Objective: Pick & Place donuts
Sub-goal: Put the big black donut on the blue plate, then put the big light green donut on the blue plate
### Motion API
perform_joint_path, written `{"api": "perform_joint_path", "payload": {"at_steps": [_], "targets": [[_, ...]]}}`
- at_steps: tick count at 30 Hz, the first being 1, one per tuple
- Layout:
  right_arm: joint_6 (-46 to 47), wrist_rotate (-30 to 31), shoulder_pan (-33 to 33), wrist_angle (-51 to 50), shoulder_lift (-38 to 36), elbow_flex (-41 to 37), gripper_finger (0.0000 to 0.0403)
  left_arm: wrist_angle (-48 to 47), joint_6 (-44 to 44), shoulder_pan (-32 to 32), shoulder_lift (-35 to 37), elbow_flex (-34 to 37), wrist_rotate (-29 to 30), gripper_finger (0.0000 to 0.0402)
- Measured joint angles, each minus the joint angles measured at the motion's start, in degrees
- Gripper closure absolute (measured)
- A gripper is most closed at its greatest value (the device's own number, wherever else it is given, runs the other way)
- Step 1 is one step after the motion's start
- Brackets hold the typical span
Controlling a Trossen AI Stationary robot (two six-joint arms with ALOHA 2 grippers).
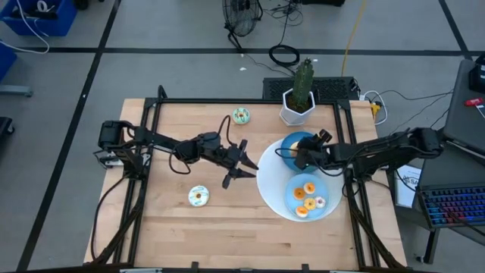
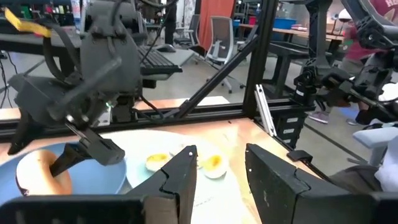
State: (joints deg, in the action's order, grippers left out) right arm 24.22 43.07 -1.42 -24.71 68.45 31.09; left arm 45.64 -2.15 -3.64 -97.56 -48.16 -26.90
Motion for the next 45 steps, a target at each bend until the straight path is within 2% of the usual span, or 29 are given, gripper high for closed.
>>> {"api": "perform_joint_path", "payload": {"at_steps": [5,11,15,18,20,24,27,30,32,37,39,42,45], "targets": [[0.53,-0.49,-0.18,0.03,-1.64,-0.02,0.0084,-1.1,-0.03,-0.02,0.0,0.0,0.01,0.0261],[0.97,-1.86,-0.16,1.37,-6.04,-0.02,0.008,-1.13,-0.03,-0.02,0.0,0.0,0.03,0.0261],[2.15,-12.74,-0.56,1.18,-9.94,-0.02,0.0087,-1.18,-0.03,-0.02,0.0,0.0,0.03,0.0261],[8.49,-16.63,-1.72,-2.89,-11.88,-0.02,0.0092,-1.23,-0.03,-0.02,0.0,0.0,0.03,0.0261],[7.97,-21.56,-2.43,-3.37,-13.01,-0.07,0.0094,-1.23,-0.02,-0.02,-0.01,0.0,0.03,0.0261],[9.03,-20.8,-3.55,-4.66,-14.21,-0.03,0.0099,-1.23,0.08,-0.02,-0.02,0.0,0.18,0.0261],[6.01,-25.39,-3.42,0.36,-14.85,-0.04,0.0101,-1.21,0.08,-0.02,-0.02,0.0,1.48,0.0261],[1.69,-29.58,-3.18,7.82,-14.98,-0.04,0.0101,-1.23,0.1,0.02,-0.02,0.0,5.45,0.0261],[-1.07,-29.85,-2.75,12.95,-14.79,-0.02,0.0101,-1.51,-0.21,-0.19,-0.02,0.0,10.12,0.0261],[-2.38,-29.76,-2.59,17.83,-14.22,-0.02,0.0101,-10.89,0.91,-3.33,-0.05,0.0,29.65,0.0261],[-2.67,-29.71,-2.61,17.94,-13.64,-0.02,0.0101,-17.48,-2.76,-6.43,-0.09,-1.02,35.41,0.0261],[-2.89,-29.71,-2.61,18.4,-12.61,-0.02,0.0102,-30.48,-9.26,-11.97,-0.13,-5.66,34.94,0.0261],[-3.91,-29.71,-2.61,19.0,-11.33,-0.02,0.0103,-42.79,-5.14,-15.41,-0.13,-12.19,32.77,0.0261]]}}
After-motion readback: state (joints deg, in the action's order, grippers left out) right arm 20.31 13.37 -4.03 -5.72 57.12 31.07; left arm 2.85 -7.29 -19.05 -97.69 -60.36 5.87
